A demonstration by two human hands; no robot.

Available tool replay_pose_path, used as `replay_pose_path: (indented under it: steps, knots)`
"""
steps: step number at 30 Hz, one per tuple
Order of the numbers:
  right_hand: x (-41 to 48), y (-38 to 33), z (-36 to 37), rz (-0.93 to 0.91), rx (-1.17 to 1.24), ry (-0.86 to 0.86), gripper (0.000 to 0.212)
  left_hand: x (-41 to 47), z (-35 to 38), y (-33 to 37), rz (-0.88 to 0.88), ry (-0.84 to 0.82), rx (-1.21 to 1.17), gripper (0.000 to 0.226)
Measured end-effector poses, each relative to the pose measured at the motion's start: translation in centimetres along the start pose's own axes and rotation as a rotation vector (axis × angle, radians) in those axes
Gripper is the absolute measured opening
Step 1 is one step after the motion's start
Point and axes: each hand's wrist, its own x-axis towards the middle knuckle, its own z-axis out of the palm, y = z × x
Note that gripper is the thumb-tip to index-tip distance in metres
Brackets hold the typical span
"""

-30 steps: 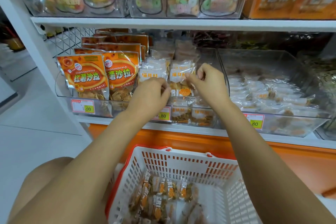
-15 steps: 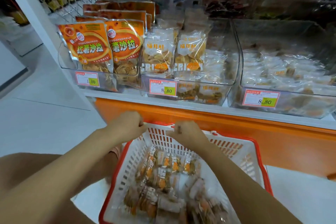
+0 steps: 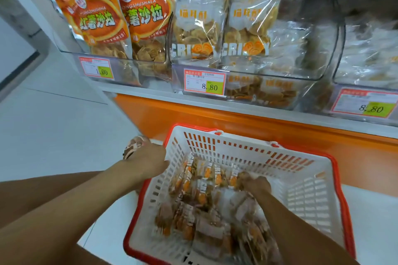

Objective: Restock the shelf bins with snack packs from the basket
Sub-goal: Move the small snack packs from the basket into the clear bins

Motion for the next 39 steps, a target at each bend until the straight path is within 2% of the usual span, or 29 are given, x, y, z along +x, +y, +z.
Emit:
replay_pose_path:
  steps: [3,7,10,14,16,19,23,27,29,31,35,37,39]
  knots:
    - [1.6,0.3,0.6,0.041,0.045,0.013,0.040,0.7,0.5,-0.5,-0.002,0.016,0.085,0.059]
    - [2.6,-1.0,0.6,0.041,0.110,-0.070,0.027,1.6,0.7,-0.8,0.007,0.001,0.156,0.059]
    - [3.0,-1.6,0.4,0.038,0.105,-0.140,0.029,1.7,0.7,-0.7,0.003,0.009,0.209,0.061]
    - [3.7,-1.2,0.3,-0.003,0.176,-0.199,0.055,1.2,0.3,-0.1,0.020,0.003,0.254,0.061]
    - [3.4,-1.0,0.1,-0.082,0.189,-0.261,0.048,0.9,-0.1,0.4,0.033,-0.010,0.257,0.058]
    - [2.4,-0.7,-0.8,-0.217,0.164,-0.260,0.022,0.3,-0.7,0.8,0.037,-0.034,0.272,0.055]
    - [0.7,-1.1,-2.5,-0.451,0.086,-0.217,0.033,-0.2,-1.5,1.0,0.072,-0.075,0.173,0.045]
    - [-1.5,-2.0,-4.7,-0.613,0.068,-0.257,0.022,-1.3,-2.9,1.7,0.086,-0.074,0.110,0.042]
    - [-3.0,-2.8,-5.8,-0.679,0.061,-0.280,0.024,-1.7,-3.4,2.4,0.101,-0.065,0.032,0.051]
    - [-5.5,-3.8,-7.1,-0.754,0.056,-0.288,0.023,-2.0,-3.9,3.0,0.140,-0.081,-0.165,0.068]
    - [-10.6,-6.1,-9.2,-0.893,0.094,-0.267,0.023,-3.7,-5.1,4.5,0.276,-0.207,-0.526,0.086]
    - [-13.3,-7.3,-10.0,-0.970,0.136,-0.259,0.024,-4.7,-5.6,5.2,0.325,-0.253,-0.691,0.073]
    - [-15.8,-8.4,-10.7,-1.048,0.135,-0.198,0.029,-5.5,-6.1,5.7,0.388,-0.278,-0.905,0.035]
